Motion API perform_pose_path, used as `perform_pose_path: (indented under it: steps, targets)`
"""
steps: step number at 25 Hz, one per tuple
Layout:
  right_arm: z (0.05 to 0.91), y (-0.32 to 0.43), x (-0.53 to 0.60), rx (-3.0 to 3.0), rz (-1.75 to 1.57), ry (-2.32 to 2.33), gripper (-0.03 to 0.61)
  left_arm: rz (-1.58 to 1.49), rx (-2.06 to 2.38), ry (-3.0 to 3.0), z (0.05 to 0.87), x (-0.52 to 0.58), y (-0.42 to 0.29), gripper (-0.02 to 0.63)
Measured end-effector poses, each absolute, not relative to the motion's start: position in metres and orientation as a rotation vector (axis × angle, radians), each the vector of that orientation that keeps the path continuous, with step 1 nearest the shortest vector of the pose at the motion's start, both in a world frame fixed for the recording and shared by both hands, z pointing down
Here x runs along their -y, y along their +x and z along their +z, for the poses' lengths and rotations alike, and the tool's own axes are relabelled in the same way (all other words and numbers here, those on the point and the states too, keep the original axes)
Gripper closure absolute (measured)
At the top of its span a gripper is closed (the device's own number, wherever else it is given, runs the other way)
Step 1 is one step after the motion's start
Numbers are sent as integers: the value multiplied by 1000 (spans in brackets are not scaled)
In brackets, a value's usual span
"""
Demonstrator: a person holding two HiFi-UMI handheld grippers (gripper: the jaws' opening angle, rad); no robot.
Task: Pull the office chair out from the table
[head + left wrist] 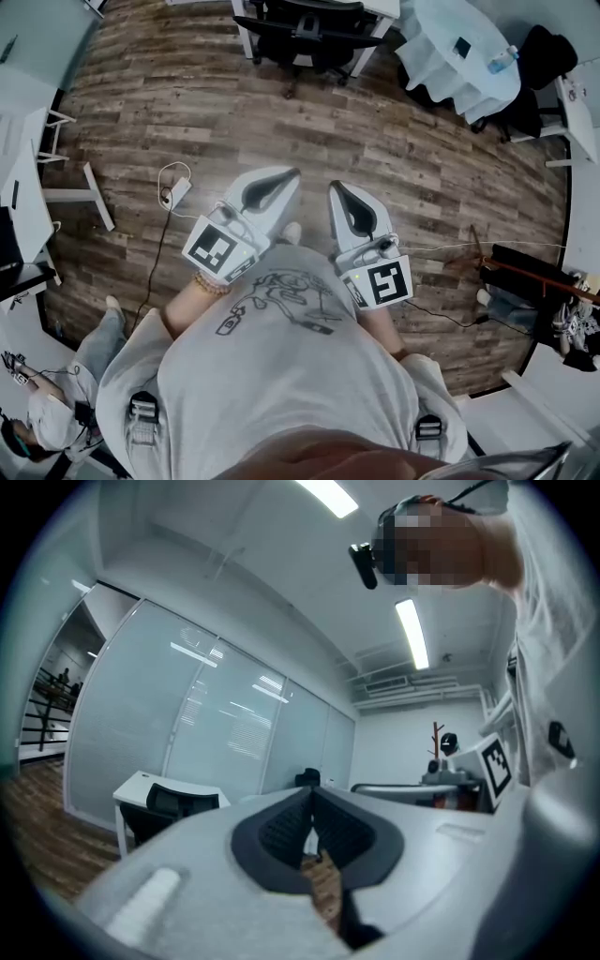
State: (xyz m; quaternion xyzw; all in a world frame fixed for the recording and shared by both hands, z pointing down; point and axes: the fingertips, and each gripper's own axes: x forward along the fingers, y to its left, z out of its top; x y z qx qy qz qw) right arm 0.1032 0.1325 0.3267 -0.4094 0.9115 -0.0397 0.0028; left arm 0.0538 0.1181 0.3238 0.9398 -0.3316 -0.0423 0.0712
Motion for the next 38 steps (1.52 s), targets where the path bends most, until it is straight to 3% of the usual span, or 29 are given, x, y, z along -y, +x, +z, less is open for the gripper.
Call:
perform_pose_path:
  steps: [19,38]
  targets:
    - [339,117,-96,-2853,-158,-1274,572,-129,1063,2800,338,-84,57,611]
    - [349,107,34,-2864,-161,-1302,572,-92,1054,2810,350,51,45,611]
